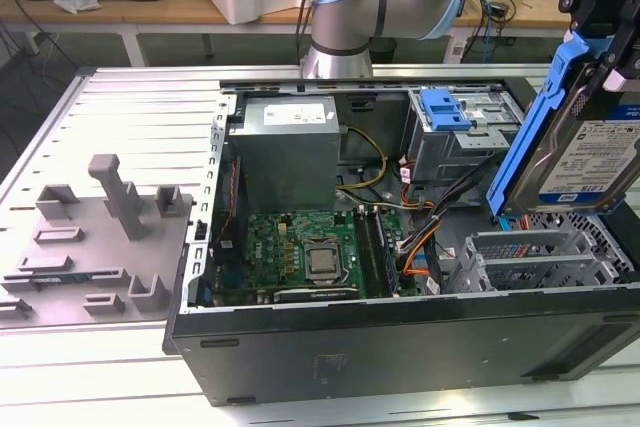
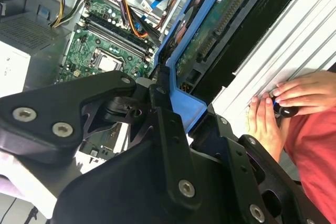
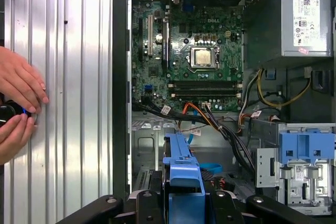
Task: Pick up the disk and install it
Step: 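Insert the disk into the insertion slot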
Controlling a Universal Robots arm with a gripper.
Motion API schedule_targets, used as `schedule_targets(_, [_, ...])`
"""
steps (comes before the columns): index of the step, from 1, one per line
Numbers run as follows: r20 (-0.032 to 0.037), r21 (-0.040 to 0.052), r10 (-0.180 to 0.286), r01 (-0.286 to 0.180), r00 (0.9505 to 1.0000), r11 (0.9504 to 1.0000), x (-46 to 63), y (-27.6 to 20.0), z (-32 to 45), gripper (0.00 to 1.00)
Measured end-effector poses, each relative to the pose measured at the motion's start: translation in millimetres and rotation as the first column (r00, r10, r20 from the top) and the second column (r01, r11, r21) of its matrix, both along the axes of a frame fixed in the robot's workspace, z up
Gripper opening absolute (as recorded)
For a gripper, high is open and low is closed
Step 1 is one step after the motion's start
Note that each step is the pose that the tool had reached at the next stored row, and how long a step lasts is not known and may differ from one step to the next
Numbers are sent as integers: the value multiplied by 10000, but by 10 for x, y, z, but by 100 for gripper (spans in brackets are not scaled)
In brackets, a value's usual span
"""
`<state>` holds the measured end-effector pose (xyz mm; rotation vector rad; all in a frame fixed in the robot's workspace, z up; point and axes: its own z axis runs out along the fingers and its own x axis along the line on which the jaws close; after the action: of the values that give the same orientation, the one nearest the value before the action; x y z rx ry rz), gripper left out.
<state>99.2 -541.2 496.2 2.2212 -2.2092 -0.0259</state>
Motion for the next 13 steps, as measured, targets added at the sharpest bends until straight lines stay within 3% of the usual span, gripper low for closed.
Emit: schedule_targets(13, [0, 2, 38, -38, 10000, 10000, 9, 0, -36, 37])
